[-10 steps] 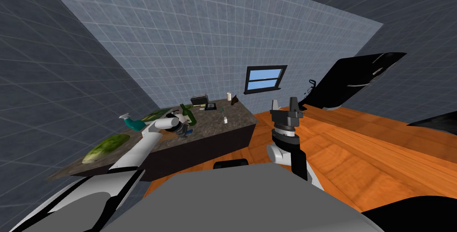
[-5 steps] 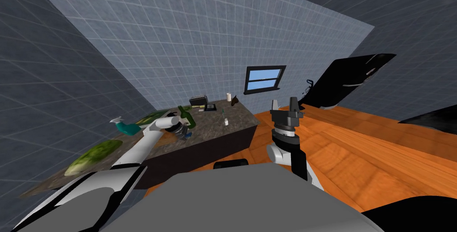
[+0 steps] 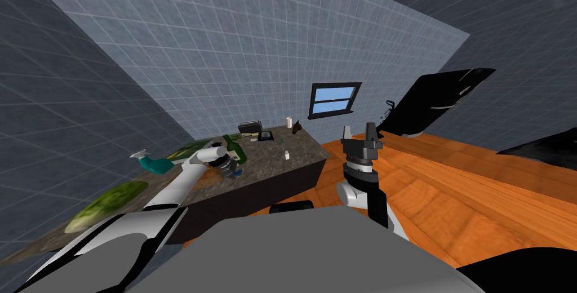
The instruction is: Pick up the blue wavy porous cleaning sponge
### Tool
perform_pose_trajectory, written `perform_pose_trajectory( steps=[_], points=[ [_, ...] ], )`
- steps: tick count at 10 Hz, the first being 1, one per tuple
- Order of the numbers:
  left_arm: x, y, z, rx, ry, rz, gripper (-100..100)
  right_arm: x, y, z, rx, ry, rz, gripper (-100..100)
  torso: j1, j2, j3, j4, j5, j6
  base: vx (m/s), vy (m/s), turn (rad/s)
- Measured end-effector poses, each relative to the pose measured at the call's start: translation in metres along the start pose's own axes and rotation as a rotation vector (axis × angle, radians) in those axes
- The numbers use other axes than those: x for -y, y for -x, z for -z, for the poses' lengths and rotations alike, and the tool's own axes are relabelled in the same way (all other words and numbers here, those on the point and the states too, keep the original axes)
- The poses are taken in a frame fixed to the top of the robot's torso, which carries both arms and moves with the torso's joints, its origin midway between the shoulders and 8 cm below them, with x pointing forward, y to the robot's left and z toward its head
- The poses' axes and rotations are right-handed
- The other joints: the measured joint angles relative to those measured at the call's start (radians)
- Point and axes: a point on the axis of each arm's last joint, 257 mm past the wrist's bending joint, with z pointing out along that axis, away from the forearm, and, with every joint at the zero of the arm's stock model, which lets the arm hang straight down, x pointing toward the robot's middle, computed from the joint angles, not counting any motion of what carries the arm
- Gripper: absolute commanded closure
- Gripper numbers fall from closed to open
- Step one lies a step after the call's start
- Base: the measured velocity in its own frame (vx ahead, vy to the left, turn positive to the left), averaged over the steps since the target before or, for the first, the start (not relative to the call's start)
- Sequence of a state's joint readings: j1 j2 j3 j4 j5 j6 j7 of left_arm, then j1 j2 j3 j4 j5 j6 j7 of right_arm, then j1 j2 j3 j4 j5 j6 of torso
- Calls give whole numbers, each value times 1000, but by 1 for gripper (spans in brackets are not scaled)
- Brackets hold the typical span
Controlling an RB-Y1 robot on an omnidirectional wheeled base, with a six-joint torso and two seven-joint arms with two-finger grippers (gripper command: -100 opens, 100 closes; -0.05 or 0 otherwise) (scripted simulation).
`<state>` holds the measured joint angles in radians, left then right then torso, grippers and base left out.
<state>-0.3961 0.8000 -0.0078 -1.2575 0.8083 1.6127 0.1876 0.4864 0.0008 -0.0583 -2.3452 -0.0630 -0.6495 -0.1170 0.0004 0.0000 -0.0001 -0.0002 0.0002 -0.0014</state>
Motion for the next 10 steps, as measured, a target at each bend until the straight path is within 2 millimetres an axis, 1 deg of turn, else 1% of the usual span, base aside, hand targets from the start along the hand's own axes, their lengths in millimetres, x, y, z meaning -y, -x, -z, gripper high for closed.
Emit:
perform_pose_trajectory(
  steps=[4, 5, 6, 10],
  points=[
    [1, 12, -16, 8, -5, 89, -100, 0, 0, 0, 0, 0, 0, 0, 4, 7, 4, 2, 1, 0, -105, 64, -262],
    [2, 16, -20, 11, -6, 116, -100, 0, 0, 0, 0, 0, 0, 0, 4, 8, 5, 2, 1, 0, -59, 29, -52],
    [2, 16, -21, 11, -8, 120, 100, 0, 0, 0, 0, 0, 0, 0, 2, 6, 3, 2, 0, -1, -10, 5, 11],
    [2, 16, -21, 11, -6, 118, 100, 0, 0, 0, 0, 0, 0, 0, 0, 0, 0, 0, 0, -1, -2, 0, -2]
  ],
)
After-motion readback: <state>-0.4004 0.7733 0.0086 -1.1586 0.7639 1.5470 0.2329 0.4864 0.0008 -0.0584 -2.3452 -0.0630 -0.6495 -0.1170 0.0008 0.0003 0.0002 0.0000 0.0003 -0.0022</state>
